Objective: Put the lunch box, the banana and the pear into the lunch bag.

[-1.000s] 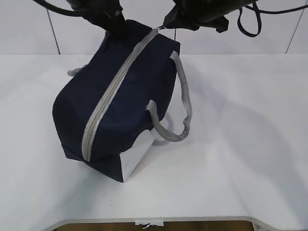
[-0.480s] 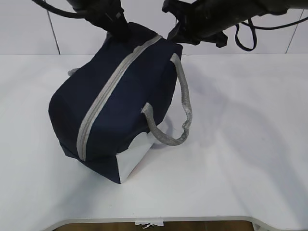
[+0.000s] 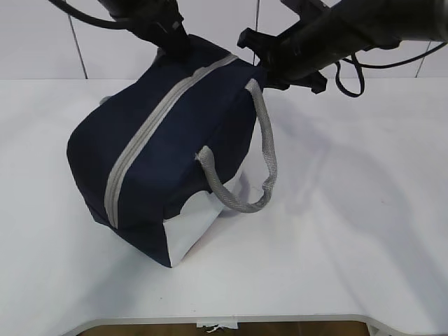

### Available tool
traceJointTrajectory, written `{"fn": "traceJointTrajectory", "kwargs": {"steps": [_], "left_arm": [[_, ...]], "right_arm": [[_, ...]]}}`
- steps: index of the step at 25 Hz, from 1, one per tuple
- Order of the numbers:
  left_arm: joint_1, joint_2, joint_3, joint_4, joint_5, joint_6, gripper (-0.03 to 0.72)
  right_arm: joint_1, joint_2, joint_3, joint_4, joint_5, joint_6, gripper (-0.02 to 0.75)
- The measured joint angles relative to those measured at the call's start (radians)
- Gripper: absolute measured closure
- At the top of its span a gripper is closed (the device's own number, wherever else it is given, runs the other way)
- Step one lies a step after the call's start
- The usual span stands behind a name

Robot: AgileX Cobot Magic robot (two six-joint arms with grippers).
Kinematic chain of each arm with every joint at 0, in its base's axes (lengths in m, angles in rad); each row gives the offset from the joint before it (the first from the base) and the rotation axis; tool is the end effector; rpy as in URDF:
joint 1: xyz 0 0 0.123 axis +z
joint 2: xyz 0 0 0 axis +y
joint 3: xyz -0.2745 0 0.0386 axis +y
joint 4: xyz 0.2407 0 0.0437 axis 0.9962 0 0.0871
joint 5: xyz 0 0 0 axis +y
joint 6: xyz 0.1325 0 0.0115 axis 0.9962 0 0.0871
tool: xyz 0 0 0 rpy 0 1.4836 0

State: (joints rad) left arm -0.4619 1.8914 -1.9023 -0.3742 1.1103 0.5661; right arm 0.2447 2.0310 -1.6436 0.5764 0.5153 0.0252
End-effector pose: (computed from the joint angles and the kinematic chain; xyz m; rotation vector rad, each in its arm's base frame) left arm 0.3682 -0.2319 0.3131 1.1668 2.2493 -0.4521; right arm 0.4669 0.1534 0.2146 0.2090 2.3790 0.7014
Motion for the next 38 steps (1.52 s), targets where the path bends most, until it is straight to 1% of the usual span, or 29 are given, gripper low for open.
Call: {"fn": "traceJointTrajectory", "kwargs": {"steps": [9, 16, 19, 20, 21, 24, 25, 26, 27, 29, 30, 31, 32, 33, 35, 38], "left_arm": [[0.000, 0.009, 0.000, 0.000, -0.008, 0.000, 0.667], [0.000, 0.047, 0.000, -0.005, -0.042, 0.002, 0.667], [0.000, 0.061, -0.002, -0.007, -0.057, 0.002, 0.667], [0.000, 0.065, -0.002, -0.007, -0.062, 0.002, 0.667], [0.000, 0.071, -0.006, -0.009, -0.064, 0.002, 0.667], [0.000, 0.089, -0.008, -0.009, -0.085, 0.002, 0.667], [0.000, 0.095, -0.008, -0.009, -0.094, 0.002, 0.667], [0.000, 0.099, -0.008, -0.009, -0.105, 0.002, 0.667], [0.000, 0.104, -0.008, -0.009, -0.115, 0.002, 0.667], [0.000, 0.115, -0.008, -0.010, -0.139, 0.002, 0.667], [0.000, 0.119, -0.008, -0.010, -0.152, 0.002, 0.667], [0.000, 0.122, -0.008, -0.010, -0.159, 0.002, 0.667], [0.000, 0.124, -0.008, -0.010, -0.165, 0.002, 0.667], [0.000, 0.126, -0.008, -0.010, -0.170, 0.002, 0.667], [0.000, 0.126, -0.008, -0.010, -0.174, 0.002, 0.667], [0.000, 0.130, -0.008, -0.010, -0.181, -0.008, 0.667]], "right_arm": [[-0.002, 0.013, -0.020, 0.000, 0.004, 0.000, 0.737], [-0.014, 0.026, -0.053, -0.033, 0.025, -0.025, 0.726], [-0.018, 0.026, -0.055, -0.041, 0.025, -0.034, 0.679], [-0.020, 0.026, -0.055, -0.045, 0.025, -0.035, 0.653], [-0.023, 0.026, -0.055, -0.047, 0.023, -0.037, 0.610], [-0.023, 0.026, -0.055, -0.049, 0.023, -0.037, 0.536], [-0.023, 0.026, -0.056, -0.051, 0.023, -0.039, 0.470], [-0.023, 0.026, -0.056, -0.055, 0.023, -0.039, 0.431], [-0.023, 0.026, -0.056, -0.073, 0.023, -0.039, 0.395], [-0.023, 0.026, -0.065, -0.111, 0.047, -0.039, 0.367], [-0.023, 0.026, -0.082, -0.167, 0.067, -0.039, 0.360], [-0.023, 0.026, -0.087, -0.190, 0.082, -0.039, 0.358], [-0.023, 0.026, -0.118, -0.257, 0.142, -0.041, 0.353], [-0.023, 0.026, -0.122, -0.271, 0.149, -0.041, 0.353], [-0.023, 0.026, -0.188, -0.376, 0.254, -0.041, 0.350], [-0.023, 0.026, -0.256, -0.451, 0.351, -0.041, 0.348]]}}
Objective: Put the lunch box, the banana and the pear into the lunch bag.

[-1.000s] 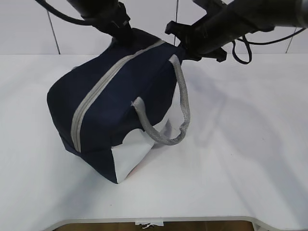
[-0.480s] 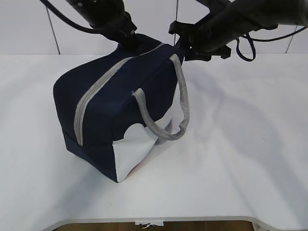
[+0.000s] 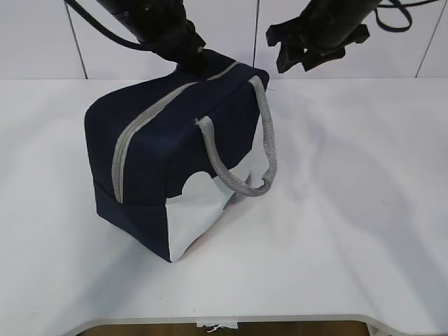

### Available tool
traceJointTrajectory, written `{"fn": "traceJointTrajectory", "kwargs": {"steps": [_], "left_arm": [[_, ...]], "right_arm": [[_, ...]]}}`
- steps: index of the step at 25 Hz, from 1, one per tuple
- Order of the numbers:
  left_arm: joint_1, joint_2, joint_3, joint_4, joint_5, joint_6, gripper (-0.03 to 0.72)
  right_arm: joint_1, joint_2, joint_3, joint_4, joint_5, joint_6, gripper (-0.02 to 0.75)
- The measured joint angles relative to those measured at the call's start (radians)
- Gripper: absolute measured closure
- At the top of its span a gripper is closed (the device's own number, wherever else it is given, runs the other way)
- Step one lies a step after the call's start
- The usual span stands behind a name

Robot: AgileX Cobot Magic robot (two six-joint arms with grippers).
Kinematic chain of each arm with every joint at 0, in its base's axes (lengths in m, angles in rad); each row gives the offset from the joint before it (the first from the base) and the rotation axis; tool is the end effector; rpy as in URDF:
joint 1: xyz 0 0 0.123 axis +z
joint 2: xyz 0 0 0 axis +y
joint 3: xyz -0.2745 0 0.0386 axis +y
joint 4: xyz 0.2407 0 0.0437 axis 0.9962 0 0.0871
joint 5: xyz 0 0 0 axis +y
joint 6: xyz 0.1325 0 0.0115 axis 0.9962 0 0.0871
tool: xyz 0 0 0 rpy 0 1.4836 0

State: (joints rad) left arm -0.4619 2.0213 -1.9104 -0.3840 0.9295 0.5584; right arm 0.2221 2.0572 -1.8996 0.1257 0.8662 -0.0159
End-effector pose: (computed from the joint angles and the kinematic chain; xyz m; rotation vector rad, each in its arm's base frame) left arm 0.4078 -0.2476 0.2694 1.0644 2.2396 -0.4386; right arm 0.4711 0.1194 0.2466 -0.2359 2.5024 0.2381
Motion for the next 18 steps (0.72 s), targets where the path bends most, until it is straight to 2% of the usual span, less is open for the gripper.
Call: {"fn": "traceJointTrajectory", "kwargs": {"steps": [4, 10, 13, 16, 18], "left_arm": [[0.000, 0.004, 0.000, -0.002, -0.003, -0.035, 0.667], [0.000, 0.004, -0.002, -0.002, 0.057, -0.099, 0.632], [0.000, 0.004, -0.002, -0.002, 0.067, -0.115, 0.549], [0.000, -0.004, -0.002, 0.006, 0.079, -0.123, 0.407], [0.000, -0.016, -0.002, 0.027, 0.093, -0.125, 0.356]], "right_arm": [[-0.001, -0.003, -0.121, -0.084, 0.168, -0.002, 0.347], [-0.001, -0.003, -0.218, -0.112, 0.352, -0.002, 0.347], [-0.001, -0.003, -0.228, -0.114, 0.371, -0.002, 0.347], [-0.001, -0.014, -0.228, -0.115, 0.383, -0.002, 0.347], [-0.001, -0.035, -0.228, -0.108, 0.385, -0.002, 0.349]]}}
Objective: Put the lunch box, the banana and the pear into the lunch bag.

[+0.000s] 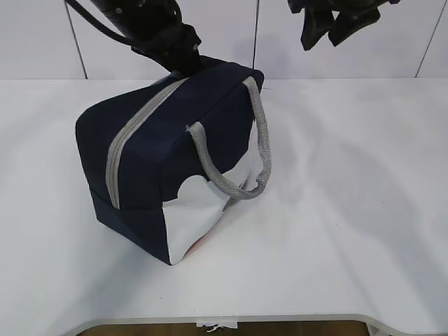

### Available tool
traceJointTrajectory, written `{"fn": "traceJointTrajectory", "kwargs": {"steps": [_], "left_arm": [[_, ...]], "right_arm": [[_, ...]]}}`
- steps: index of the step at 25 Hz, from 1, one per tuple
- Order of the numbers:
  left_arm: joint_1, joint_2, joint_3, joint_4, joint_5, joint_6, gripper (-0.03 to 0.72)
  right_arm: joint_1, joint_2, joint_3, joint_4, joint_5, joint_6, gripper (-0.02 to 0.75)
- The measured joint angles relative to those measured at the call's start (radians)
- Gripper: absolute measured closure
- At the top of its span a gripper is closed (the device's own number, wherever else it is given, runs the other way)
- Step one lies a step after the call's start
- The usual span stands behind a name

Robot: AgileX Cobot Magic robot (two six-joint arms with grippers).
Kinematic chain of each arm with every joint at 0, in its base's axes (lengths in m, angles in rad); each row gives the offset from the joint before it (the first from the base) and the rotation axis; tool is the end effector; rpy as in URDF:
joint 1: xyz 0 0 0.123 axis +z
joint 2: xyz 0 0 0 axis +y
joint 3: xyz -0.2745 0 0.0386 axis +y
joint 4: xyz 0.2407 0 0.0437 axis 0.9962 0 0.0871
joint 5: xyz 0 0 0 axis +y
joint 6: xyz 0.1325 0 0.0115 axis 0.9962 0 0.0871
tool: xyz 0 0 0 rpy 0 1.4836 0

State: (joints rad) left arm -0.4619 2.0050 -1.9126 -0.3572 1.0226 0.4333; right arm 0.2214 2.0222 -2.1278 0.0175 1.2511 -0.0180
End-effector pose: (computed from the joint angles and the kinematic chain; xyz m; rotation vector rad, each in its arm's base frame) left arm 0.3967 -0.2418 0.2704 0.9922 2.3701 -0.4727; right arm 0.4428 0.1019 0.3061 -0.3128 2.6133 0.0936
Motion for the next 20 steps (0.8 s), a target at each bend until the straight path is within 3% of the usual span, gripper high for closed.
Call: {"fn": "traceJointTrajectory", "kwargs": {"steps": [11, 20], "left_arm": [[0.000, -0.087, 0.000, 0.147, 0.204, -0.036, 0.328], [0.000, -0.142, 0.000, 0.176, 0.219, -0.116, 0.347]], "right_arm": [[0.000, -0.163, 0.061, 0.034, 0.002, 0.000, 0.356], [0.000, -0.356, 0.313, 0.110, 0.004, 0.000, 0.356]]}}
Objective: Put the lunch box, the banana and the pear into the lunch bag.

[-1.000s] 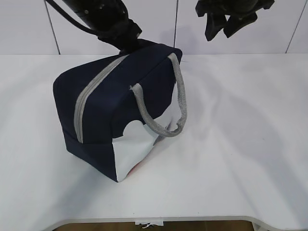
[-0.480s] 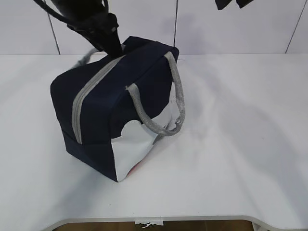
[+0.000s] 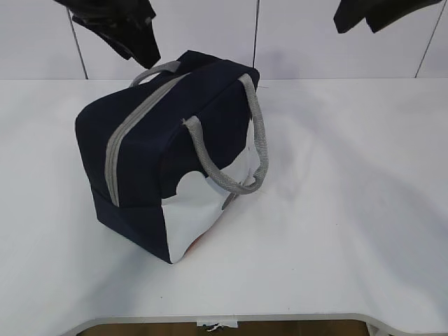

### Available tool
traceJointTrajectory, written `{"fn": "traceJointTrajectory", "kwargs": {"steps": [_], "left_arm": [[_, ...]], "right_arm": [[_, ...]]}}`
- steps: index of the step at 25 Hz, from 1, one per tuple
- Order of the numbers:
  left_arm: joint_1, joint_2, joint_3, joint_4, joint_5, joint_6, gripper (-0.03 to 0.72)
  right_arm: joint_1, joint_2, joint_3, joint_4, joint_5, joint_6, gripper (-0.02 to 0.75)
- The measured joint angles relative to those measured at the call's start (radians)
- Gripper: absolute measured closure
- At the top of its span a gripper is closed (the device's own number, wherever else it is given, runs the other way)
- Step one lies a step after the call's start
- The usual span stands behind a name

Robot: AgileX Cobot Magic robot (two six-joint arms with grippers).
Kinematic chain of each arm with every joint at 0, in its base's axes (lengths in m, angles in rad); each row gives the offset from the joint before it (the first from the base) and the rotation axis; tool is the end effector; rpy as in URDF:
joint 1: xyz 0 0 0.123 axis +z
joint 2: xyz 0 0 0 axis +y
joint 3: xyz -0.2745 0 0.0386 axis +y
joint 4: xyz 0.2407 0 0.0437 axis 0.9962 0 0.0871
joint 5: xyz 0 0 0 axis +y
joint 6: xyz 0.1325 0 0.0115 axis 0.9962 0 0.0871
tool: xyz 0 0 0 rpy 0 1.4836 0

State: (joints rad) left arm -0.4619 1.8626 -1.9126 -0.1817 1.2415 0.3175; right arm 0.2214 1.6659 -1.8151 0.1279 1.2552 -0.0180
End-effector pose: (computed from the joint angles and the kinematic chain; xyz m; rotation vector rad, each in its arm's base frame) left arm 0.3601 -0.2047 0.3137 0.9942 2.4839 -0.2946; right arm 0.3530 0.0960 0.3593 -0.3031 2.5777 0.2463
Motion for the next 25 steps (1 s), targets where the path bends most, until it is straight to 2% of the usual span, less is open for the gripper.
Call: {"fn": "traceJointTrajectory", "kwargs": {"steps": [5, 10, 15, 25], "left_arm": [[0.000, -0.059, 0.000, 0.026, 0.004, -0.082, 0.366], [0.000, -0.148, 0.074, 0.045, 0.004, -0.103, 0.385], [0.000, -0.248, 0.204, 0.051, 0.006, -0.103, 0.422], [0.000, -0.410, 0.490, 0.057, 0.006, -0.105, 0.432]], "right_arm": [[0.000, -0.092, 0.093, 0.000, 0.000, 0.000, 0.356], [0.000, -0.218, 0.192, -0.063, 0.000, 0.000, 0.356], [0.000, -0.333, 0.269, -0.128, 0.002, 0.000, 0.356], [0.000, -0.522, 0.433, -0.128, 0.004, -0.002, 0.356]]}}
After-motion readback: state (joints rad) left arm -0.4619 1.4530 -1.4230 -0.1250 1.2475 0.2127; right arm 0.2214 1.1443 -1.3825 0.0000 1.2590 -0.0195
